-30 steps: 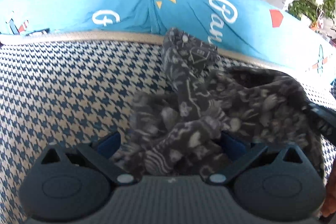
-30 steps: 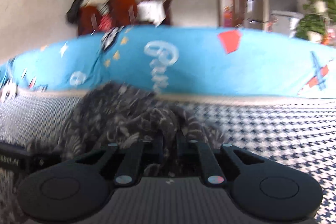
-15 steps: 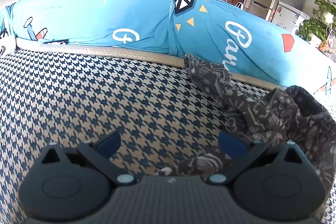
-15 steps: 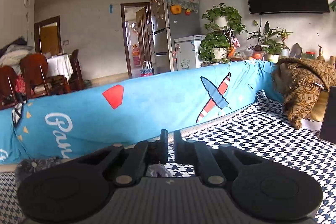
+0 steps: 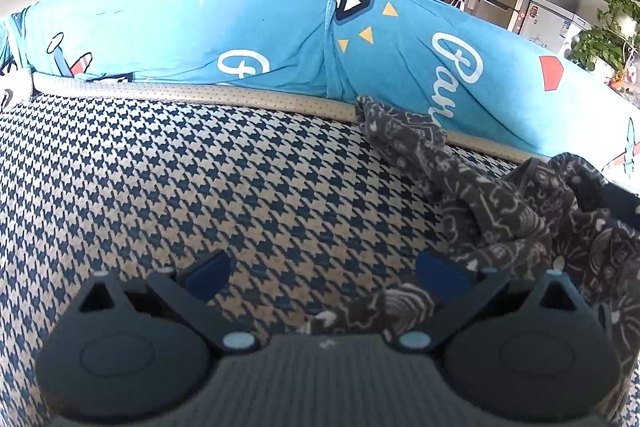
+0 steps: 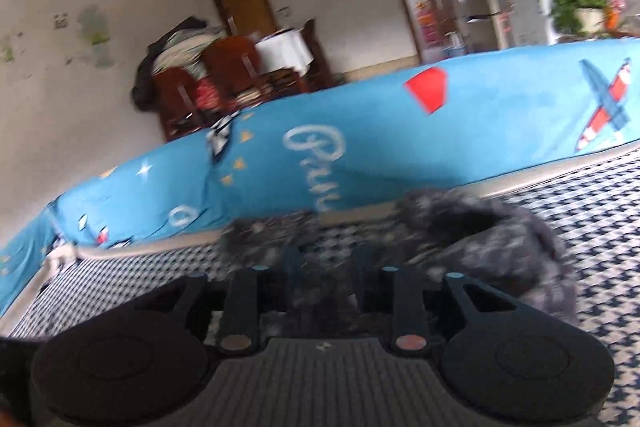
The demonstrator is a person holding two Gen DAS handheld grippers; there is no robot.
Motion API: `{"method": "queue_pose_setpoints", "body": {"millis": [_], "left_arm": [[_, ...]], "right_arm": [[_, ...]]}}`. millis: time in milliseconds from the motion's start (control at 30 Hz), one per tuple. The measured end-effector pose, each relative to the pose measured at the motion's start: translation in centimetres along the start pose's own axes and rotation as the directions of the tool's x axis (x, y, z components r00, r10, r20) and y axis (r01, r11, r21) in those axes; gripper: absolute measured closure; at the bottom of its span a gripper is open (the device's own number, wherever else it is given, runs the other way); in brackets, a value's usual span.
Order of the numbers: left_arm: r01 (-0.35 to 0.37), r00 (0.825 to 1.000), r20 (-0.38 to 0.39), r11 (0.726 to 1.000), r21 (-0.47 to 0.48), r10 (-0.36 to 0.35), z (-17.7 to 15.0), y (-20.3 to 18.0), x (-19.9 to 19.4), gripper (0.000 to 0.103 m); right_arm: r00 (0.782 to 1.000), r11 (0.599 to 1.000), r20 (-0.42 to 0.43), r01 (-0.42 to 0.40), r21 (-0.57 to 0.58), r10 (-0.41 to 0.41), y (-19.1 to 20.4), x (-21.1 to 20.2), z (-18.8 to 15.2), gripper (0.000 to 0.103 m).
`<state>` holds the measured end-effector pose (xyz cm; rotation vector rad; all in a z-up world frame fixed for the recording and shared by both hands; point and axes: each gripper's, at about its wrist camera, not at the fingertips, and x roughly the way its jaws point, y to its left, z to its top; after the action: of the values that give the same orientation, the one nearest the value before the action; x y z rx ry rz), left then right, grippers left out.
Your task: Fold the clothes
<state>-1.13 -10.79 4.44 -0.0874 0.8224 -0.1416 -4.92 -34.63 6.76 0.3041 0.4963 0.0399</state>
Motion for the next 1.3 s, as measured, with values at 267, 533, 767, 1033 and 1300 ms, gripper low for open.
{"method": "queue_pose_setpoints", "body": {"millis": [267, 533, 767, 1033, 1300], "left_arm": [[-0.010, 1.000, -0.001, 1.000, -0.009, 0.010, 0.0, 1.3, -0.2, 0.000], [-0.015, 1.000, -0.001, 1.000, -0.025, 0.015, 0.1, 2.7, -0.4, 0.000], [-0.016, 1.000, -0.015, 0.999, -0.031, 0.015, 0.0, 3.9, -0.2, 0.000], [-0.012, 1.000, -0.008, 0.999, -0.047, 0.012, 0.0, 5.3, -0.6, 0.000], [-0.014, 1.000, 0.022, 0.995, -0.097, 0.016, 0.7, 6.8, -1.2, 0.000]], "right_arm": [[0.990, 1.000, -0.143, -0.004, -0.010, 0.003, 1.8, 3.9, -1.9, 0.045], [0.964, 0.996, -0.260, 0.044, -0.074, -0.062, 2.5, 7.3, -3.7, 0.033], [0.940, 0.987, -0.318, 0.083, -0.139, -0.124, 3.3, 9.3, -5.3, 0.057], [0.962, 0.999, -0.268, 0.043, -0.025, -0.048, 4.0, 9.2, -3.8, 0.082], [0.985, 0.985, -0.066, -0.157, 0.066, 0.161, 8.0, 9.1, 0.6, 0.082]]}}
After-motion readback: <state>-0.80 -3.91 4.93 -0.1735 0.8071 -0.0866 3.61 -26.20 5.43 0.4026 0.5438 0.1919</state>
